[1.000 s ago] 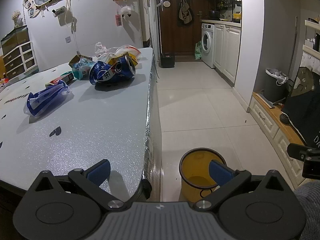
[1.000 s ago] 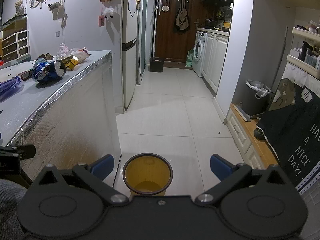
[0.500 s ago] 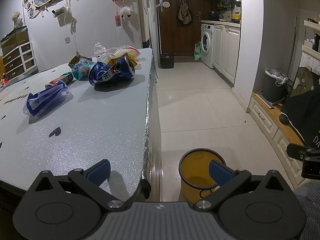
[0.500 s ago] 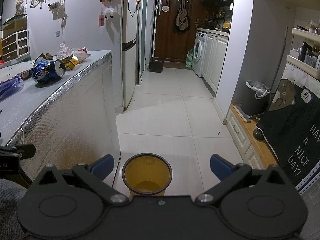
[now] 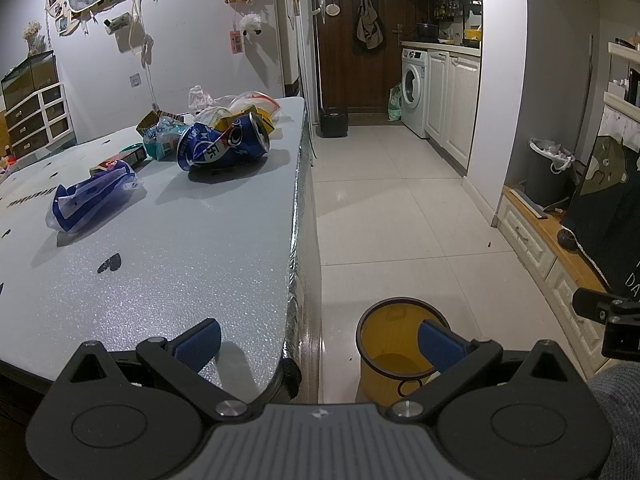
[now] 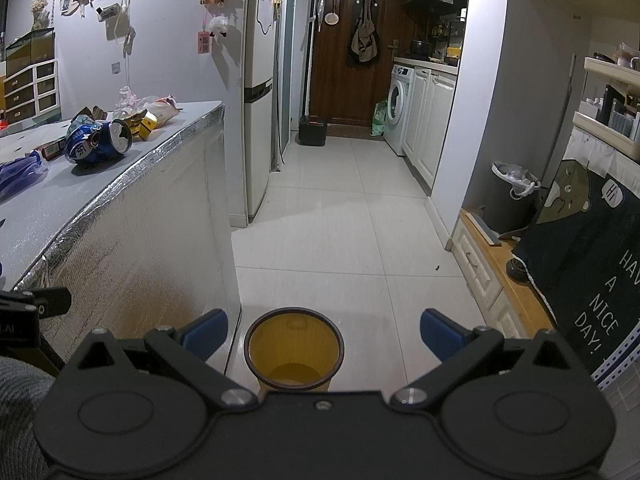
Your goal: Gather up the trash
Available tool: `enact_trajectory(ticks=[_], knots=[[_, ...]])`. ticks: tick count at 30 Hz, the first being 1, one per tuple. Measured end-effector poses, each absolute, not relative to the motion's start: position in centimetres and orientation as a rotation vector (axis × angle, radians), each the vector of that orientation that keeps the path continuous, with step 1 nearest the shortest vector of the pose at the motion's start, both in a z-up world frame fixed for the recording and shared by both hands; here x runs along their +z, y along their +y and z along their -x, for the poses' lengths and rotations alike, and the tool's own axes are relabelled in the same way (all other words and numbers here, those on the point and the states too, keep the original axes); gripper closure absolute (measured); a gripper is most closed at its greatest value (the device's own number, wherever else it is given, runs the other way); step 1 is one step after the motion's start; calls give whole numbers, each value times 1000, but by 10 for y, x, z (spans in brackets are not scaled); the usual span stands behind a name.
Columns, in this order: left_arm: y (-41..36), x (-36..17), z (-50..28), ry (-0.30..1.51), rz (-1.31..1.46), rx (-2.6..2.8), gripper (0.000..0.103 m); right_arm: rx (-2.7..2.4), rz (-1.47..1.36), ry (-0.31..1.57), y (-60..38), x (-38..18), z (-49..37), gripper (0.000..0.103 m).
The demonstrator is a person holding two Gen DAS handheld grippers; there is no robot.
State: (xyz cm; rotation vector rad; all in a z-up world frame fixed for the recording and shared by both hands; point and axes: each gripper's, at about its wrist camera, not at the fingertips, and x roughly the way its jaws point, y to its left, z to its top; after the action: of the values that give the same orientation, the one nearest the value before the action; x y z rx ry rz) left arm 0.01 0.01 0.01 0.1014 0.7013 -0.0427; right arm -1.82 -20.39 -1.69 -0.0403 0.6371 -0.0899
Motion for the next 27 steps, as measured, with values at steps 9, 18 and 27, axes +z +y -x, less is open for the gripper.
enact_trajectory(ticks=[9, 18, 27], knots=[[-5, -1, 0, 701, -100, -42, 0, -90, 40, 636, -204, -17, 19, 0], [-12, 1, 3, 701, -96, -43, 0, -89, 41, 636, -204, -17, 19, 0], [-4, -1, 4, 701, -90, -47, 0, -90, 41, 635, -204, -17, 19, 0]])
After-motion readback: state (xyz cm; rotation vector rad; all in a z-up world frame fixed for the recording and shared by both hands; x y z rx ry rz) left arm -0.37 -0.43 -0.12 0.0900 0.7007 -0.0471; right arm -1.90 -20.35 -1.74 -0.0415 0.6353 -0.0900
